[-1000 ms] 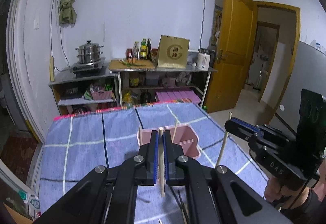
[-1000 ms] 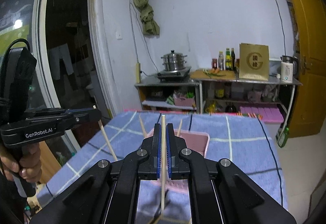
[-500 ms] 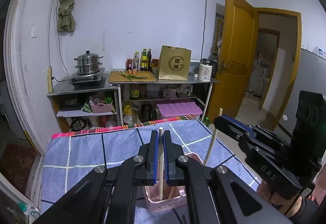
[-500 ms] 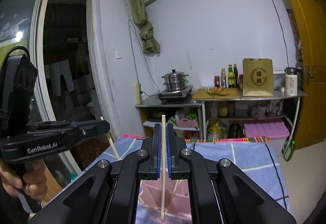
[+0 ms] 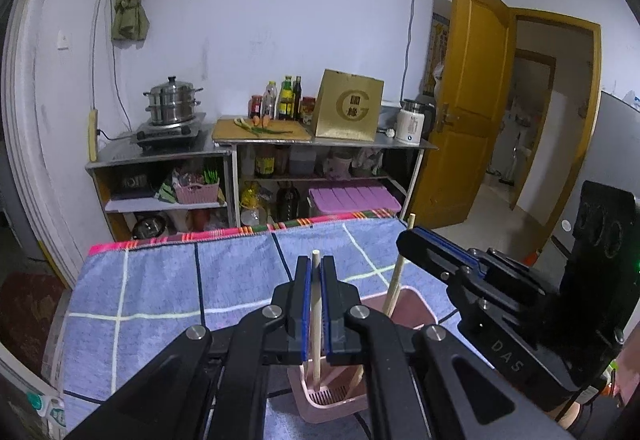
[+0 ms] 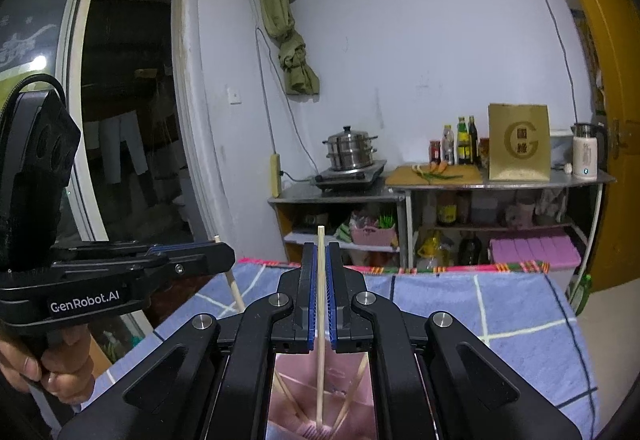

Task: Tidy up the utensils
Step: 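Lift the chopsticks upright and carry both tools over the pink basket, then lower the chopsticks into the basket and open both tools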

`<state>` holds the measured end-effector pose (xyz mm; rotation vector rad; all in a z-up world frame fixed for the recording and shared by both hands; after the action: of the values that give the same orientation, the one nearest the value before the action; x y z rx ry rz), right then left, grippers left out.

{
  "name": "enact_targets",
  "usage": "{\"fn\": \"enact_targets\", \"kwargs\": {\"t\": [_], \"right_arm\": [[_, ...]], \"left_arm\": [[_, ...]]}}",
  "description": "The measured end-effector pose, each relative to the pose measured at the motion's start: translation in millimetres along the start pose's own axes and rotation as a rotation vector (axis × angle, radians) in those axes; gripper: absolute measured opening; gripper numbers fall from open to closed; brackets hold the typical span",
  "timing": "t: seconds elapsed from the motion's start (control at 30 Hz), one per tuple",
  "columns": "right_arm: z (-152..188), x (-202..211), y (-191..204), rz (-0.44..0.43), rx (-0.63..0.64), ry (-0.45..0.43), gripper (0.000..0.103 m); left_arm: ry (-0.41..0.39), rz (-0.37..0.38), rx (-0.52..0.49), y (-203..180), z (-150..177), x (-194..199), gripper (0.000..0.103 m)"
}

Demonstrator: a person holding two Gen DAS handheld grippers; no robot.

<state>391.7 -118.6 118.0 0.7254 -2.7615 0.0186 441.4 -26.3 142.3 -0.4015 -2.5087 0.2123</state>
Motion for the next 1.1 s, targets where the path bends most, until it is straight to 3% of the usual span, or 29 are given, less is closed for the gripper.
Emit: {"fn": "enact_targets", "kwargs": {"t": [0.33, 0.6, 0.73, 1.1], "right_arm": [[28.9, -8.5, -0.3, -0.008, -0.004, 0.063, 0.004], [37.9, -3.2, -2.9, -0.007, -0.005, 0.109, 0.007], [36.7, 8.9, -4.9, 0.004, -0.006, 0.109, 0.012], [45.0, 82.9, -4.7, 0.044, -0.012, 0.1, 0.013]], "left_arm": [[0.054, 0.0, -0.007, 4.0, 29.0, -21.1, 0.005], [0.05, -0.016, -0.006, 4.5, 35.3, -14.4, 0.006], [0.046, -0.021, -0.001, 6.1, 39.5, -4.0, 0.007], [0.001, -0.028, 0.007, 1.3, 70.8, 54.6, 0.012]]}}
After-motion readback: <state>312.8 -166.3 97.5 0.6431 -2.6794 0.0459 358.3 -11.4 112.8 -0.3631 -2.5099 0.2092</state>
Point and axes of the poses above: each gripper's, at about its wrist camera, not at the fingertips, and x roughly against the way its jaws point, y to its left, z to its underside, the point moved 8 cm from there along -x, roughly the way its jaws point, and after that the axes turned 8 degrees about x, right-handed, at the moved point
